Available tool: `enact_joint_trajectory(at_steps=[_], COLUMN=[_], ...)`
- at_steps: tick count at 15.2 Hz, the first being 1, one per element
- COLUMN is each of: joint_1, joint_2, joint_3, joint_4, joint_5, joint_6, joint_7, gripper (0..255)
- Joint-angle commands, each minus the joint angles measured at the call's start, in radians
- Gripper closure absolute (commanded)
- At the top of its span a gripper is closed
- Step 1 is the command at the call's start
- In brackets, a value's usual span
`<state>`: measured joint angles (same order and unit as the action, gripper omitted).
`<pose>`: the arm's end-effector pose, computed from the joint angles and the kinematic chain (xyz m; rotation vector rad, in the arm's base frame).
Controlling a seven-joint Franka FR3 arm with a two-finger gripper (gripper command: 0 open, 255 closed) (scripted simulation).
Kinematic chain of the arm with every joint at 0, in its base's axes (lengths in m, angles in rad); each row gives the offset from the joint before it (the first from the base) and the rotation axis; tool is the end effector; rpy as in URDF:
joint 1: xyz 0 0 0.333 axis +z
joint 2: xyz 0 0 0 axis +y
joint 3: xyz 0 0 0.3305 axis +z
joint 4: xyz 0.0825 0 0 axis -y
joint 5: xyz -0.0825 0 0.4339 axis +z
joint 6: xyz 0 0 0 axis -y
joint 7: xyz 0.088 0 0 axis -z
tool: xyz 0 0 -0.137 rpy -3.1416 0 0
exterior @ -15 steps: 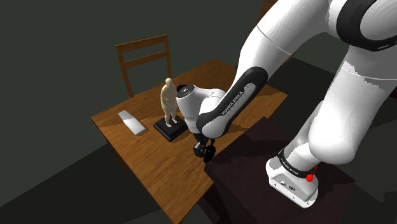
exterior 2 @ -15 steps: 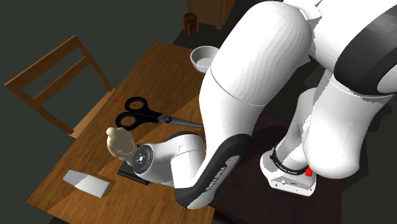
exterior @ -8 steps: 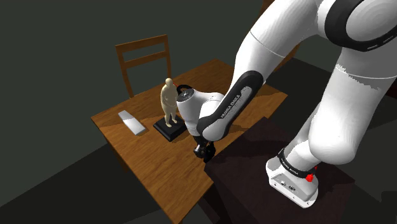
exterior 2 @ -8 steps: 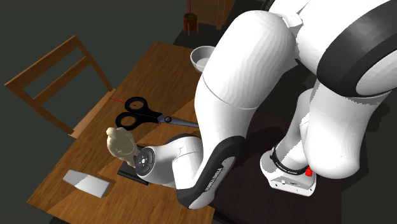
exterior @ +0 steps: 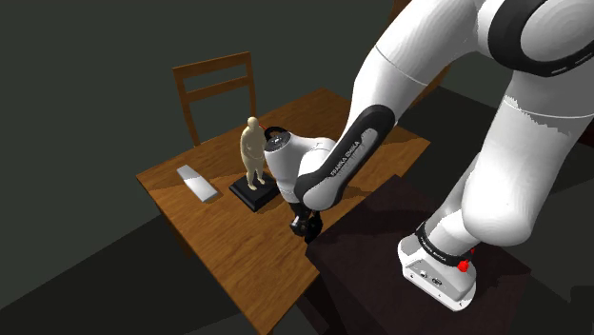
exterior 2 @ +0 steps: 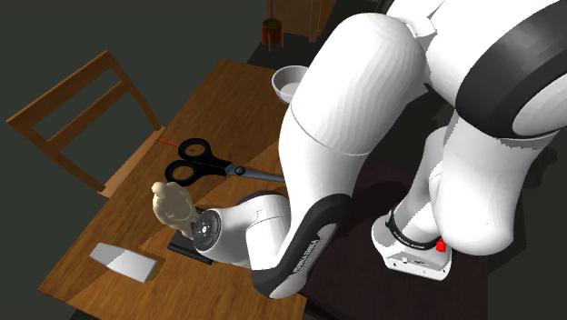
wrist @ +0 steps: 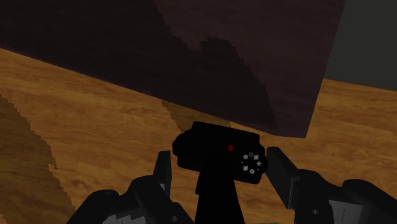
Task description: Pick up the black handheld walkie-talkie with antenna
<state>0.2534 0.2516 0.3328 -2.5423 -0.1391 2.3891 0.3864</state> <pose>0.3422 0.2404 0.0982 2.8866 0.4753 -0.5102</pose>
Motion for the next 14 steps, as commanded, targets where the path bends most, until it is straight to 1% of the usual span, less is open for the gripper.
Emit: enact_joint_trajectory(at_steps=[1, 14], joint_1=[-0.003, -0.015], joint_2=[-0.023, -0.221], joint_3=[0.006, 0.037], joint_4=[-0.003, -0.004], joint_5=[0.013, 0.118], joint_6=[-0.019, -0.200], joint_7=[-0.009, -0.086], gripper=[255, 255])
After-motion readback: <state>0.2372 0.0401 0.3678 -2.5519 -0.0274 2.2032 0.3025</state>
